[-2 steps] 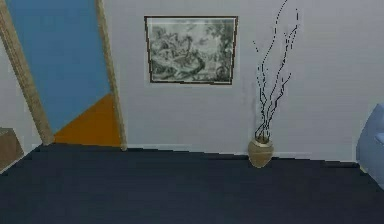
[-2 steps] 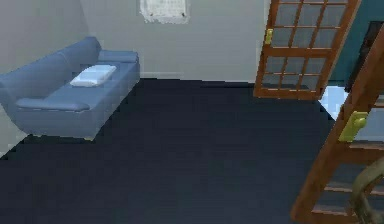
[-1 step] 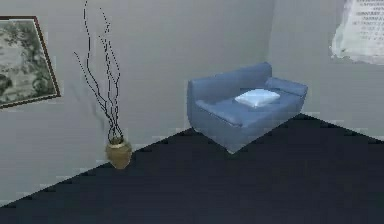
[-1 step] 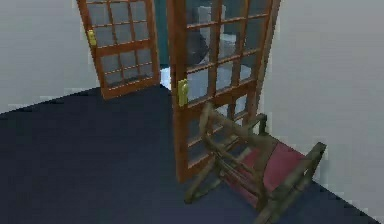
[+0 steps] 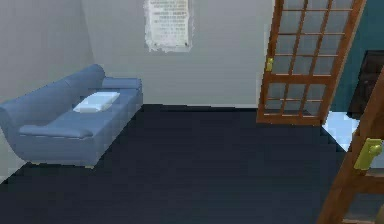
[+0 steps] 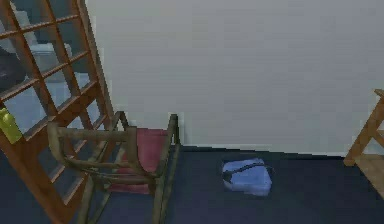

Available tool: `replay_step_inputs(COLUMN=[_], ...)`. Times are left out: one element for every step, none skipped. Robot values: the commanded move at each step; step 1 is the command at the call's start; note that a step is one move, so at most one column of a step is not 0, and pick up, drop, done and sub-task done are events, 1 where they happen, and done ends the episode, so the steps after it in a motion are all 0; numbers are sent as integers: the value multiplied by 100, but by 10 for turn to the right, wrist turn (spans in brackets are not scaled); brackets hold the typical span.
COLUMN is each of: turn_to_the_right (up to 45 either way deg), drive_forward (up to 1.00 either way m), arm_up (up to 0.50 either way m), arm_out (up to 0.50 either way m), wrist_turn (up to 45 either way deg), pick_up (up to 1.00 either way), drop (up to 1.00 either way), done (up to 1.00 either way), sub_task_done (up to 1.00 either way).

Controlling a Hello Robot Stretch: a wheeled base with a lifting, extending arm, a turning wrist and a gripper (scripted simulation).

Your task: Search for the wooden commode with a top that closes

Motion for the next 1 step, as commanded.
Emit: replay_step_inputs(turn_to_the_right=[30], drive_forward=[0], arm_up=[0], arm_out=[0], wrist_turn=[0], pick_up=[0], drop=[0], done=[0], sub_task_done=[0])
